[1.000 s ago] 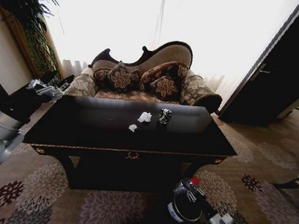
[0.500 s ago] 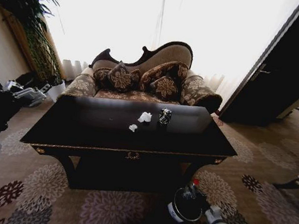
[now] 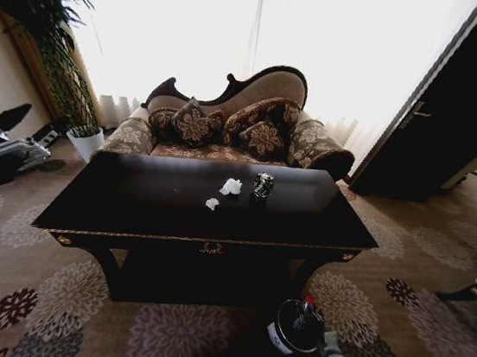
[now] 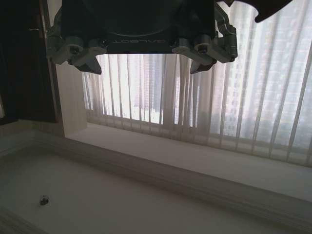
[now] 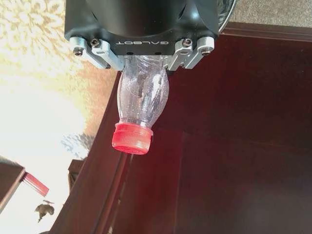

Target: Move to the front of the table and place the trash on the table into the trash bin.

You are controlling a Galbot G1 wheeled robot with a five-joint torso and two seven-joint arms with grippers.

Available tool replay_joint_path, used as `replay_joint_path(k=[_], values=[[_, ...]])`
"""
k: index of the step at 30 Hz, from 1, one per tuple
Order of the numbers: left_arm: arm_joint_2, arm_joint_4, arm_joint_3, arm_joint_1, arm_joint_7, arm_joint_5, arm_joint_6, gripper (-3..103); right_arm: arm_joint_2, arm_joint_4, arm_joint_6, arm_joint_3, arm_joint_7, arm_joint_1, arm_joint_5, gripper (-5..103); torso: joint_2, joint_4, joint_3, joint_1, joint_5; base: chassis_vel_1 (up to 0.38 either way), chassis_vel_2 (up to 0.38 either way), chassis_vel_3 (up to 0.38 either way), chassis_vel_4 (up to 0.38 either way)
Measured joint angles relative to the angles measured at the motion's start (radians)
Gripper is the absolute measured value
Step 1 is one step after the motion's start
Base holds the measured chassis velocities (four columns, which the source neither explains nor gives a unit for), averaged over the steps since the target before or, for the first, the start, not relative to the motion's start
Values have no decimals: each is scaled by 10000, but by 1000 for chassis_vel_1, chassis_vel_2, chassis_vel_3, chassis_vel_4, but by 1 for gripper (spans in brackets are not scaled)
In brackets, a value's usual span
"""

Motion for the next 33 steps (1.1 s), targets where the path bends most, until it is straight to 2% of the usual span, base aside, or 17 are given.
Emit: replay_joint_path(k=[4,16,17,19,23,25,27,28,32,33], values=[[73,-15,-138,124,19,-9,-32,100,16,-207,-369,-113,121,168,-37,26,0,0,0,0,-1,0,0,0,0],[-354,-243,71,220,113,192,-45,100,-70,-406,-672,-23,-20,122,204,24,1,-1,0,0,-1,0,0,0,0],[-349,-244,65,227,117,193,-49,100,-79,-387,-685,-22,-31,113,207,29,0,-1,0,0,-2,0,0,0,0],[-329,-243,42,240,121,193,-55,100,-88,-377,-701,-19,-37,106,217,29,0,-1,0,0,-2,0,0,0,0],[-248,-225,-13,261,135,184,-82,100,-93,-366,-743,23,-48,55,279,51,0,-1,0,0,-1,0,0,0,0],[-236,-221,-13,261,138,183,-83,100,-92,-349,-748,29,-50,41,290,51,0,-2,0,0,-1,0,0,0,0],[-222,-213,6,250,142,183,-85,100,-82,-269,-762,37,-55,-12,348,61,1,-1,0,0,-1,0,0,0,0],[-222,-213,6,250,142,183,-85,100,-82,-269,-762,37,-55,-12,348,61,1,-1,0,0,-1,0,0,0,0],[-223,-205,65,226,149,188,-86,100,-77,-105,-793,43,-69,-121,507,83,0,-1,0,0,-1,0,0,0,0],[-223,-205,65,226,149,188,-86,100,-77,-105,-793,43,-69,-121,507,83,0,-1,0,0,-1,0,0,0,0]])
